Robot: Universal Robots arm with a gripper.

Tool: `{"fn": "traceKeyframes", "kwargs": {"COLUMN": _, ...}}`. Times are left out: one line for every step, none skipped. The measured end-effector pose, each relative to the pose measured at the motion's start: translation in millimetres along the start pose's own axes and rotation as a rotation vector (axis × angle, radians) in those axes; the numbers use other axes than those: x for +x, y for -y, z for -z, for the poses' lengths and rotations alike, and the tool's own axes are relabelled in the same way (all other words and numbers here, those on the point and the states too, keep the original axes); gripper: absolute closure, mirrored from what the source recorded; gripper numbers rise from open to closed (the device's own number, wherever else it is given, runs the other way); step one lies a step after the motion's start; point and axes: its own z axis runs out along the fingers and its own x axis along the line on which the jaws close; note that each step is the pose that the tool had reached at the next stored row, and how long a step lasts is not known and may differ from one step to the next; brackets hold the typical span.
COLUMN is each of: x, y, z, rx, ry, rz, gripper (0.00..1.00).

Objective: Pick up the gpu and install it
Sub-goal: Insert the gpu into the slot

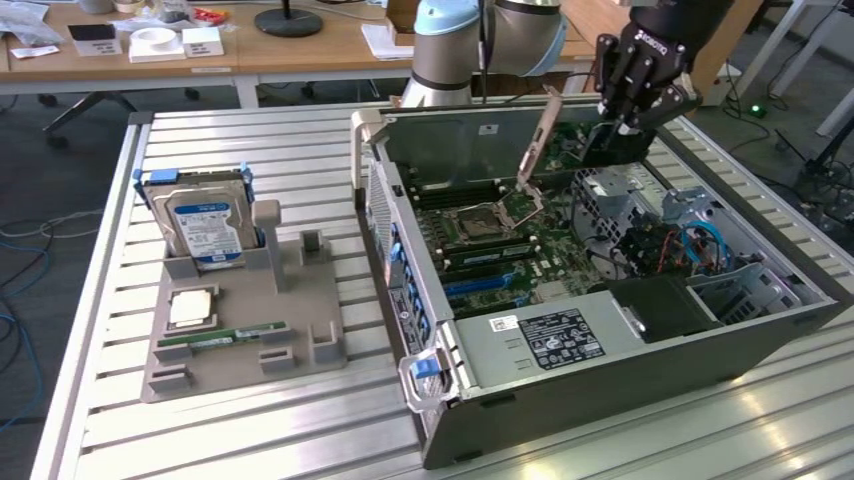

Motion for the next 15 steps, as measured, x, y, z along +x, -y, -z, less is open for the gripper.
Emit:
{"fn": "traceKeyframes", "kwargs": {"x": 0.0, "y": 0.0, "z": 0.0, "rx": -0.0004, "ry": -0.0011, "rz": 0.017, "gripper": 0.74}}
{"fn": "traceKeyframes", "kwargs": {"x": 0.0, "y": 0.0, "z": -0.1, "rx": -0.0008, "ry": -0.0022, "rz": 0.035, "gripper": 0.74}}
{"fn": "traceKeyframes", "kwargs": {"x": 0.0, "y": 0.0, "z": -0.1, "rx": -0.0012, "ry": -0.0033, "rz": 0.052, "gripper": 0.74}}
{"fn": "traceKeyframes", "kwargs": {"x": 0.0, "y": 0.0, "z": -0.1, "rx": -0.0016, "ry": -0.0043, "rz": 0.069, "gripper": 0.74}}
{"fn": "traceKeyframes", "kwargs": {"x": 0.0, "y": 0.0, "z": -0.2, "rx": -0.0020, "ry": -0.0054, "rz": 0.086, "gripper": 0.74}}
{"fn": "traceKeyframes", "kwargs": {"x": 0.0, "y": 0.0, "z": -0.2, "rx": -0.0024, "ry": -0.0064, "rz": 0.103, "gripper": 0.74}}
{"fn": "traceKeyframes", "kwargs": {"x": 0.0, "y": 0.0, "z": -0.2, "rx": -0.0027, "ry": -0.0075, "rz": 0.120, "gripper": 0.74}}
{"fn": "traceKeyframes", "kwargs": {"x": 0.0, "y": 0.0, "z": -0.3, "rx": -0.0032, "ry": -0.0085, "rz": 0.137, "gripper": 0.74}}
{"fn": "traceKeyframes", "kwargs": {"x": 0.0, "y": 0.0, "z": -0.3, "rx": -0.0036, "ry": -0.0096, "rz": 0.156, "gripper": 0.74}}
{"fn": "traceKeyframes", "kwargs": {"x": 0.0, "y": 0.1, "z": -0.3, "rx": -0.0039, "ry": -0.0108, "rz": 0.173, "gripper": 0.74}}
{"fn": "traceKeyframes", "kwargs": {"x": 0.0, "y": 0.1, "z": -0.4, "rx": -0.0043, "ry": -0.0118, "rz": 0.190, "gripper": 0.74}}
{"fn": "traceKeyframes", "kwargs": {"x": 0.0, "y": 0.1, "z": -0.4, "rx": -0.0047, "ry": -0.0129, "rz": 0.207, "gripper": 0.74}}
{"fn": "traceKeyframes", "kwargs": {"x": 0.0, "y": 0.1, "z": -0.4, "rx": -0.0051, "ry": -0.0140, "rz": 0.223, "gripper": 0.74}}
{"fn": "traceKeyframes", "kwargs": {"x": 0.0, "y": 0.1, "z": -0.4, "rx": -0.0055, "ry": -0.0151, "rz": 0.240, "gripper": 0.74}}
{"fn": "traceKeyframes", "kwargs": {"x": 0.0, "y": 0.1, "z": -0.5, "rx": -0.0059, "ry": -0.0162, "rz": 0.257, "gripper": 0.74}}
